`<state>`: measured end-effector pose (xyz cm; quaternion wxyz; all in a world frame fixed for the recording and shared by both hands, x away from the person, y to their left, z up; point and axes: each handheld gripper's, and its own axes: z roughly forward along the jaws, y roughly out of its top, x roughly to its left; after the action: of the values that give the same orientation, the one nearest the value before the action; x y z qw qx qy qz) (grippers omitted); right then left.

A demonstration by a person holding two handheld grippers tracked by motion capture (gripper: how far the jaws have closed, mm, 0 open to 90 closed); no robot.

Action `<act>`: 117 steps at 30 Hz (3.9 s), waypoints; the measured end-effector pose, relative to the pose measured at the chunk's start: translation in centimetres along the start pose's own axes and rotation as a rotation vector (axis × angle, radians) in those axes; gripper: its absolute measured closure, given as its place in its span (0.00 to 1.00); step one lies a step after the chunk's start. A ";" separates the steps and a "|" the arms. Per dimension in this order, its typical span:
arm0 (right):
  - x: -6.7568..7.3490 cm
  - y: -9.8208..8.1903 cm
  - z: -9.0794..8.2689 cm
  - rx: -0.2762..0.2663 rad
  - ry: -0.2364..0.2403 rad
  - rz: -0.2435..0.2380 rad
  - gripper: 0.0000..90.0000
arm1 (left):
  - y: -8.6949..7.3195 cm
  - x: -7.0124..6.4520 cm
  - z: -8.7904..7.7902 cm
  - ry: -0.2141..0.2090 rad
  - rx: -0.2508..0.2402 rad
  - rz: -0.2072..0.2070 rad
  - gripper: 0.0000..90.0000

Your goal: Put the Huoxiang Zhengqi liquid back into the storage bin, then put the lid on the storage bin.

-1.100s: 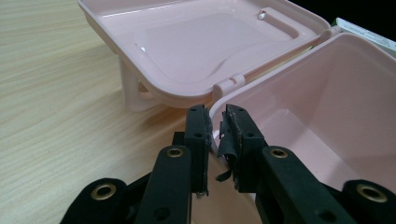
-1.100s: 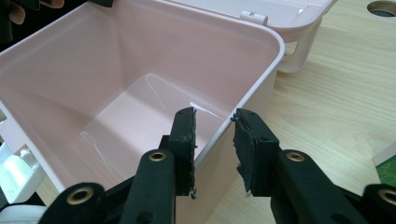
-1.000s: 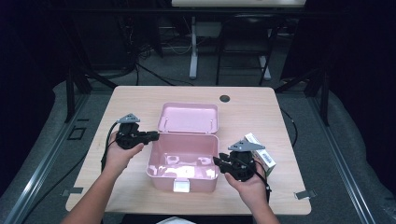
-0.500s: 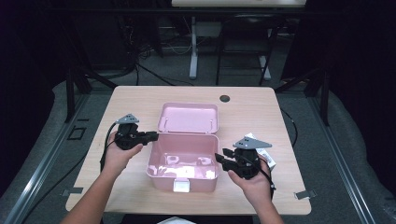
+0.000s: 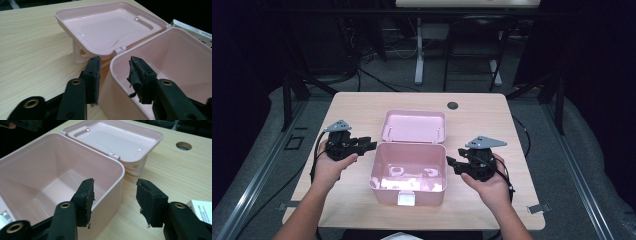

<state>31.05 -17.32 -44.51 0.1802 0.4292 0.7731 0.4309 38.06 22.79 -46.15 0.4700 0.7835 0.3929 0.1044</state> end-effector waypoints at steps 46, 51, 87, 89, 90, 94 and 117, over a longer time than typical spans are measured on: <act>-6.8 4.1 2.9 0.422 -0.097 -0.076 0.48 | 0.2 0.6 -1.8 0.018 0.061 -0.002 0.50; -7.5 4.2 3.1 0.476 -0.118 -0.078 0.49 | 0.2 0.8 -2.1 0.031 0.056 -0.003 0.50; -10.5 1.7 3.6 0.700 -0.155 0.010 0.59 | -0.2 1.0 -2.1 0.039 0.071 -0.024 0.52; -10.5 1.6 3.7 0.712 -0.153 0.006 0.60 | -0.2 1.0 -2.1 0.039 0.071 -0.024 0.52; -10.5 1.6 3.7 0.719 -0.151 0.008 0.61 | -0.2 1.0 -2.1 0.040 0.072 -0.024 0.52; -10.5 1.4 3.8 0.732 -0.157 0.001 0.66 | -0.2 1.0 -2.1 0.040 0.070 -0.023 0.52; -9.9 1.7 4.4 0.835 -0.119 -0.045 0.64 | -0.3 1.2 -2.1 0.036 0.070 -0.033 0.53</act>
<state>40.44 -22.72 -46.49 0.0445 0.4725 0.8788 0.0508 37.61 25.12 -45.47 0.4367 0.7909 0.4176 0.0970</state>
